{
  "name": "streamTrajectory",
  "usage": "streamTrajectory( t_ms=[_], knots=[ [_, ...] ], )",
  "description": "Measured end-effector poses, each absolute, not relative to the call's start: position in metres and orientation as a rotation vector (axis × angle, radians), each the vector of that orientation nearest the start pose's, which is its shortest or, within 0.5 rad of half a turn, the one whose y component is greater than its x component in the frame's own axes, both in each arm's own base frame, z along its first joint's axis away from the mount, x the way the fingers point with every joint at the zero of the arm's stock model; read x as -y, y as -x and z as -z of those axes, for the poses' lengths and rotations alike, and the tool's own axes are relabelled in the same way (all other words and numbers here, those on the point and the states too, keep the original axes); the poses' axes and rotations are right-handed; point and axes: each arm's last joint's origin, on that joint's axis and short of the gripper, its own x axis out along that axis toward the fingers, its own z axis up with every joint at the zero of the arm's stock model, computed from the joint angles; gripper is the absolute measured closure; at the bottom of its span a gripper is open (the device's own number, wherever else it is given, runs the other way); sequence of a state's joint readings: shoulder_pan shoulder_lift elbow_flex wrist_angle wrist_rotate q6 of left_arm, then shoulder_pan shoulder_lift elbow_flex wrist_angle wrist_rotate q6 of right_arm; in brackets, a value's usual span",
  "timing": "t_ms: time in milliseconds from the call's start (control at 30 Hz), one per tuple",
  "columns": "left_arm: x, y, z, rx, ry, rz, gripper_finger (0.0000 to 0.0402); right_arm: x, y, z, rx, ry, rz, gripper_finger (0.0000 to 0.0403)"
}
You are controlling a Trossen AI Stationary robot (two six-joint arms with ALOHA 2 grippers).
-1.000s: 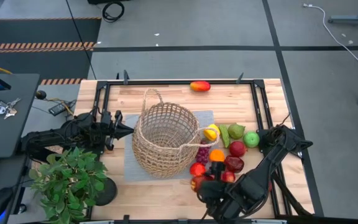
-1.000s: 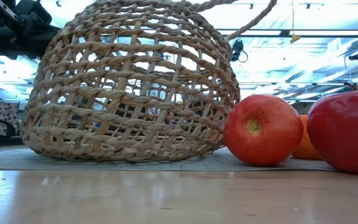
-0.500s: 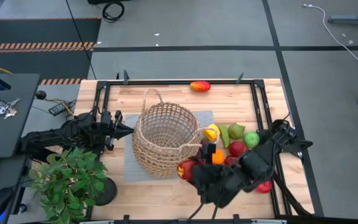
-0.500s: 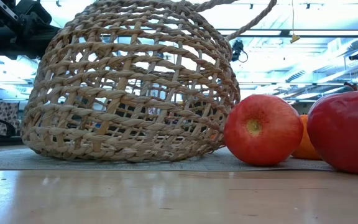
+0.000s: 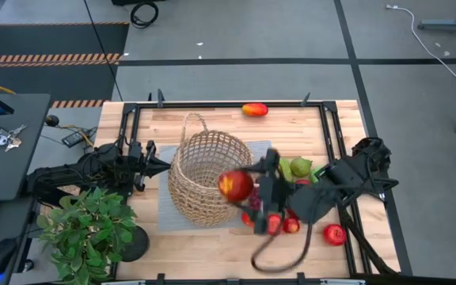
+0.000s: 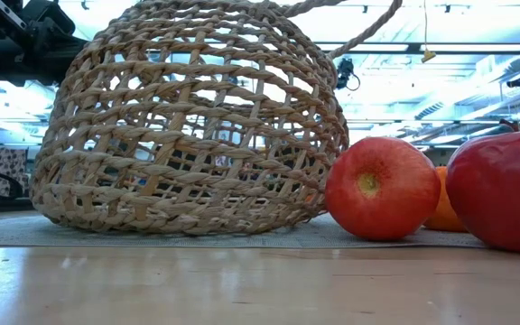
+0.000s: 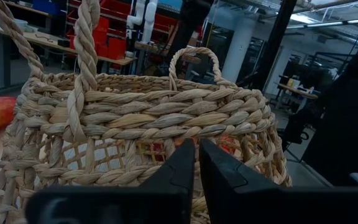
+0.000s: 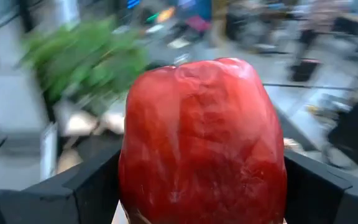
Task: Build produce basket
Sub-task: Put the bottom dark red apple into the basket
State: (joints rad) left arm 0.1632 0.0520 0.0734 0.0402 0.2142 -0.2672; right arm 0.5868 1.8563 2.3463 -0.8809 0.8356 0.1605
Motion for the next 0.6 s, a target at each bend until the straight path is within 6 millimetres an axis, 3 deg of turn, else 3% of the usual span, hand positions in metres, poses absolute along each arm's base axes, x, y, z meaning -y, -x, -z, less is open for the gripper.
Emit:
streamTrajectory(
  t_ms=[200, 467, 600],
  knots=[
    [-0.009, -0.096, -0.188, 0.054, 0.255, 0.059, 0.0367, -0.166, -0.322, -0.499, -0.198, 0.023, 0.432, 0.005],
    [-0.01, -0.096, -0.188, 0.054, 0.256, 0.059, 0.0373, -0.16, -0.329, -0.51, -0.133, 0.06, 0.377, 0.005],
    [-0.009, -0.096, -0.188, 0.054, 0.256, 0.059, 0.0367, -0.159, -0.327, -0.511, -0.165, 0.191, 0.372, 0.005]
  ],
)
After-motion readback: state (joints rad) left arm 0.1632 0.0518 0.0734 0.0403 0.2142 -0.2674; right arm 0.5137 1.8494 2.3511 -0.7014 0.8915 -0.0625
